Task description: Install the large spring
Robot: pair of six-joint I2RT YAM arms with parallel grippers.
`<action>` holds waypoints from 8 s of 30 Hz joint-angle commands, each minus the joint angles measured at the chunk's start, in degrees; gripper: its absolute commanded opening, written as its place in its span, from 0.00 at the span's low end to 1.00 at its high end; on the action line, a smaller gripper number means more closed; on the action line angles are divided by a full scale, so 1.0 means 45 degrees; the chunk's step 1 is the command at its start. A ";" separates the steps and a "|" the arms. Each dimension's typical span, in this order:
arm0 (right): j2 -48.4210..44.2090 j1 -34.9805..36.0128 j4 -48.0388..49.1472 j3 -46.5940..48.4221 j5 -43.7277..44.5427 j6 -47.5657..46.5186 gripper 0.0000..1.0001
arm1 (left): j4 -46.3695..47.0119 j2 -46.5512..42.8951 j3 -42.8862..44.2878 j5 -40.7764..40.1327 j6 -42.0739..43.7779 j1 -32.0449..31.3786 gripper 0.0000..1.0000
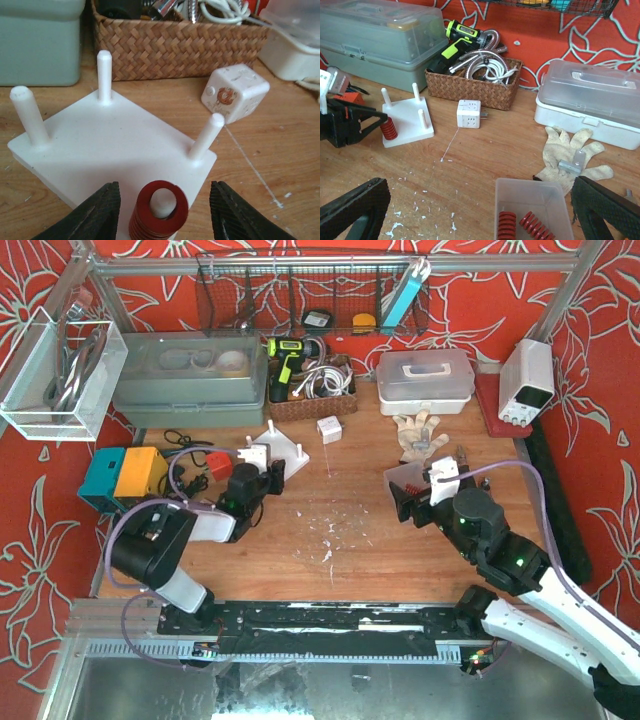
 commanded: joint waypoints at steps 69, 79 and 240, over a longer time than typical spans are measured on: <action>1.5610 -0.5882 -0.4713 0.5344 -0.2193 -0.8097 0.20 | -0.9159 -1.0196 -0.0728 0.3443 -0.5176 -0.0139 1.00; 1.2469 -0.4717 -0.5438 0.6085 -0.2146 -0.7528 0.00 | -0.9231 -0.9400 -0.0055 0.4355 -0.5290 -0.0125 0.99; 0.3876 0.0381 0.2461 -0.0915 0.2764 0.0003 0.99 | -1.6243 0.2716 1.3714 0.1295 -0.0413 0.1829 0.66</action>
